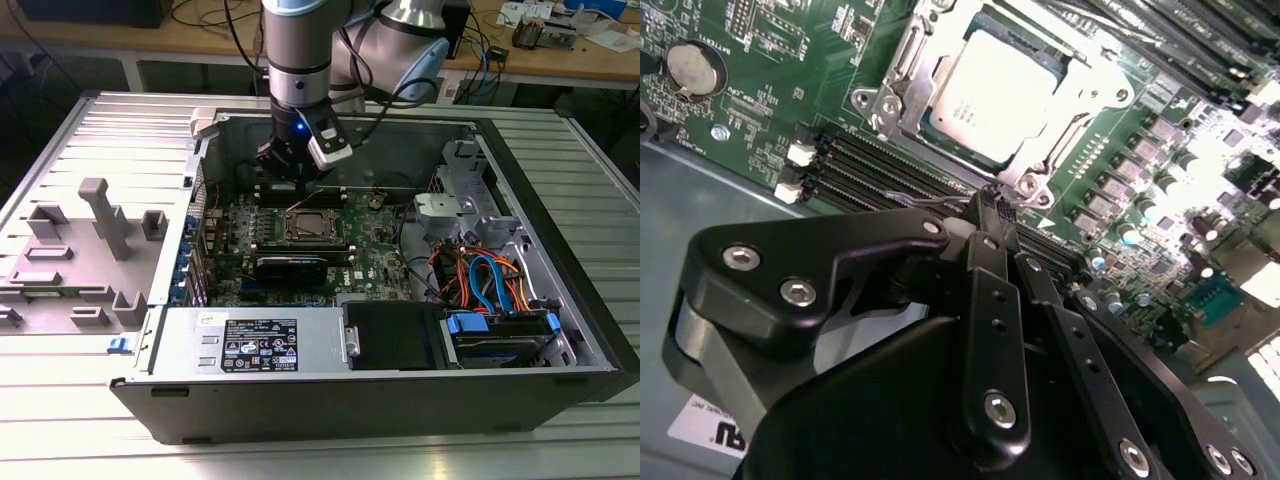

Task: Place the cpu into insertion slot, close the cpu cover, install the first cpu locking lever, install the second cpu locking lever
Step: 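Install the first cpu locking lever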

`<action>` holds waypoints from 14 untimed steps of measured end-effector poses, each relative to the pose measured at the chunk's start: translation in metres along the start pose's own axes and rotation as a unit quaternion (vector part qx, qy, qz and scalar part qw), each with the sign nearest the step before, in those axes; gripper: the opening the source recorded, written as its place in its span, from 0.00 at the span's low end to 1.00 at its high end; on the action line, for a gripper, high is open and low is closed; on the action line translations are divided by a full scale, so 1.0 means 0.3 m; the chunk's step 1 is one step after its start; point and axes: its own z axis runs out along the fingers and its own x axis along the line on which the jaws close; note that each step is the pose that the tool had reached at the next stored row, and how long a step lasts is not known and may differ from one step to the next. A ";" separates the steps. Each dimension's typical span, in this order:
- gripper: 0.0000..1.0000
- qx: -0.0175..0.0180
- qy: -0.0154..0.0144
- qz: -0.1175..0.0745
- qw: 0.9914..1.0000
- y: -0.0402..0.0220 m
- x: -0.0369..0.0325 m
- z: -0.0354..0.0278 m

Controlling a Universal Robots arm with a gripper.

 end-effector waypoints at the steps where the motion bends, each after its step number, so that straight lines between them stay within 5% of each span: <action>1: 0.11 0.000 0.000 0.000 1.000 0.002 -0.002 0.003; 7: 0.11 0.000 0.000 0.000 1.000 0.008 -0.011 0.021; 14: 0.11 0.000 0.000 0.000 1.000 0.012 -0.048 0.040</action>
